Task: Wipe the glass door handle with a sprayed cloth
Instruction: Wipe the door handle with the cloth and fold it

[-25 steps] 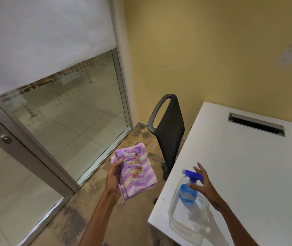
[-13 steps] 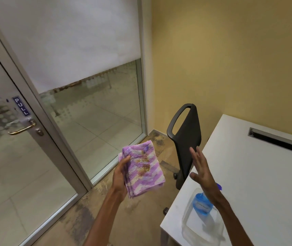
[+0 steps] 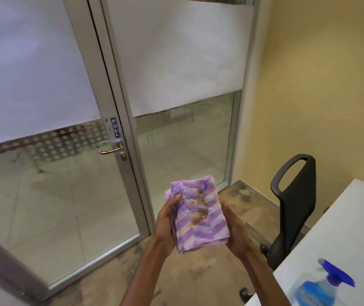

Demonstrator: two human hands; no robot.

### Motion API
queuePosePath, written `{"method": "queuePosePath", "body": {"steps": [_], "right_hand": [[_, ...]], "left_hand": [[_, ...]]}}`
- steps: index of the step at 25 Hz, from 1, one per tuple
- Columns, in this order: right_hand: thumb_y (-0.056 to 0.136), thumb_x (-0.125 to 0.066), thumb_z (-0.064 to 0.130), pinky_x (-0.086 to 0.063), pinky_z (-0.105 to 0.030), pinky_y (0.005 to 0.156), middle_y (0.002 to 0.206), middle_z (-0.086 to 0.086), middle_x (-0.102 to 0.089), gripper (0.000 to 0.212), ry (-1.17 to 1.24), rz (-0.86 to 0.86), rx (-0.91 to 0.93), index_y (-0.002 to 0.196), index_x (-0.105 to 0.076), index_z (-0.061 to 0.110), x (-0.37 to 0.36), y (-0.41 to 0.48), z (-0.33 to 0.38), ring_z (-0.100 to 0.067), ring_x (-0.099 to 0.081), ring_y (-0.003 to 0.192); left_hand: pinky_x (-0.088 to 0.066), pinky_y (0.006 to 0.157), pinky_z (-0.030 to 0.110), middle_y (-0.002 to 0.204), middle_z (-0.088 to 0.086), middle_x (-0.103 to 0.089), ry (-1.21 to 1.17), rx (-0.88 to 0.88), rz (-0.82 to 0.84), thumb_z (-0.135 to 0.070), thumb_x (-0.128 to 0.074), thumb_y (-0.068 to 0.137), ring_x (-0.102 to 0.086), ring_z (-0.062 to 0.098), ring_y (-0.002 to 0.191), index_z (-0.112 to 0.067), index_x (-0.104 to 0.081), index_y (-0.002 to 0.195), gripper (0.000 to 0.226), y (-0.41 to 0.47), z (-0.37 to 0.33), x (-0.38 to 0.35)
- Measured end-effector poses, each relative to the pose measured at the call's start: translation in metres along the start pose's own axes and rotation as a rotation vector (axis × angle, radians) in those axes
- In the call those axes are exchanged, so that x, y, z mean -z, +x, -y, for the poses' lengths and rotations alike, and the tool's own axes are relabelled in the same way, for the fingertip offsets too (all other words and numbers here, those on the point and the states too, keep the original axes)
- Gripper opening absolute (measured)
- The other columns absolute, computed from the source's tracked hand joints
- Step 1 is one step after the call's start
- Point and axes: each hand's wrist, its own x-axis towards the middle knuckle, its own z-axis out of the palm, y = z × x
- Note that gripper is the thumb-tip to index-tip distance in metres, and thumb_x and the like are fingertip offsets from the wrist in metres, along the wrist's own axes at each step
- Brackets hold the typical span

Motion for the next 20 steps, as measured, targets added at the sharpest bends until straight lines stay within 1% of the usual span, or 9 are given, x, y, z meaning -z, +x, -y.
{"method": "queuePosePath", "body": {"steps": [2, 4, 7, 9, 11, 14, 15, 18, 20], "right_hand": [[0.065, -0.082, 0.064, -0.061, -0.038, 0.082, 0.119, -0.012, -0.074, 0.074, 0.086, 0.006, -0.028, 0.123, -0.07, 0.019, -0.023, 0.011, -0.006, -0.031, -0.072, 0.108], [0.067, -0.085, 0.057, -0.059, -0.05, 0.089, 0.124, -0.02, -0.071, 0.083, 0.187, 0.017, -0.112, 0.13, -0.063, 0.008, -0.042, 0.023, -0.014, -0.039, -0.069, 0.112], [0.087, -0.072, 0.05, -0.043, -0.065, 0.107, 0.137, -0.027, -0.06, 0.067, 0.267, 0.097, -0.205, 0.135, -0.059, 0.005, -0.07, 0.04, -0.028, -0.047, -0.058, 0.125], [0.094, -0.064, 0.048, -0.038, -0.069, 0.11, 0.141, -0.028, -0.056, 0.061, 0.289, 0.129, -0.214, 0.137, -0.056, 0.005, -0.086, 0.05, -0.037, -0.049, -0.054, 0.129], [0.095, -0.063, 0.047, -0.036, -0.07, 0.111, 0.142, -0.029, -0.054, 0.061, 0.323, 0.139, -0.222, 0.139, -0.054, 0.005, -0.104, 0.059, -0.043, -0.05, -0.052, 0.13], [0.094, -0.065, 0.045, -0.042, -0.065, 0.107, 0.141, -0.028, -0.056, 0.06, 0.386, 0.159, -0.205, 0.138, -0.055, 0.005, -0.128, 0.069, -0.047, -0.049, -0.056, 0.127], [0.094, -0.065, 0.044, -0.044, -0.063, 0.105, 0.14, -0.028, -0.057, 0.06, 0.415, 0.174, -0.202, 0.137, -0.056, 0.004, -0.135, 0.072, -0.048, -0.048, -0.057, 0.126], [0.091, -0.068, 0.044, -0.048, -0.059, 0.099, 0.133, -0.027, -0.063, 0.062, 0.507, 0.225, -0.222, 0.135, -0.058, 0.002, -0.154, 0.083, -0.049, -0.046, -0.064, 0.117], [0.088, -0.072, 0.045, -0.049, -0.059, 0.098, 0.13, -0.027, -0.065, 0.064, 0.53, 0.229, -0.239, 0.133, -0.059, 0.001, -0.162, 0.092, -0.049, -0.046, -0.065, 0.113]], "left_hand": [[-0.064, 0.079, 0.045, 0.115, 0.021, -0.077, -0.003, -0.024, -0.013, -0.034, -0.077, 0.079, -0.077, 0.038, 0.098, -0.011, -0.083, 0.106, 0.036, -0.008, -0.015, 0.015], [-0.063, 0.082, 0.046, 0.117, 0.021, -0.076, 0.002, -0.023, -0.022, -0.036, -0.079, 0.076, -0.076, 0.038, 0.101, -0.011, -0.082, 0.107, 0.04, -0.016, -0.028, 0.028], [-0.061, 0.086, 0.047, 0.123, 0.022, -0.074, -0.001, -0.025, -0.037, -0.039, -0.079, 0.076, -0.075, 0.038, 0.106, -0.011, -0.082, 0.11, 0.044, -0.029, -0.048, 0.05], [-0.06, 0.089, 0.048, 0.128, 0.023, -0.072, 0.0, -0.035, -0.051, -0.039, -0.078, 0.079, -0.073, 0.039, 0.109, -0.01, -0.08, 0.114, 0.045, -0.036, -0.06, 0.064], [-0.062, 0.085, 0.045, 0.125, 0.022, -0.073, 0.021, -0.043, -0.064, -0.036, -0.074, 0.083, -0.075, 0.037, 0.108, -0.01, -0.082, 0.111, 0.039, -0.042, -0.073, 0.078], [-0.064, 0.083, 0.042, 0.123, 0.022, -0.074, 0.131, -0.082, -0.065, -0.033, -0.072, 0.086, -0.075, 0.036, 0.106, -0.011, -0.082, 0.108, 0.033, -0.048, -0.091, 0.096], [-0.064, 0.085, 0.043, 0.124, 0.023, -0.074, 0.174, -0.106, -0.065, -0.032, -0.074, 0.085, -0.075, 0.037, 0.108, -0.008, -0.08, 0.112, 0.037, -0.049, -0.097, 0.102], [-0.063, 0.092, 0.044, 0.126, 0.025, -0.072, 0.288, -0.134, -0.072, -0.027, -0.083, 0.077, -0.072, 0.037, 0.108, 0.005, -0.067, 0.125, 0.061, -0.049, -0.111, 0.121], [-0.064, 0.088, 0.041, 0.123, 0.025, -0.074, 0.332, -0.129, -0.068, -0.022, -0.085, 0.075, -0.074, 0.034, 0.102, 0.007, -0.066, 0.123, 0.06, -0.045, -0.118, 0.131]]}}
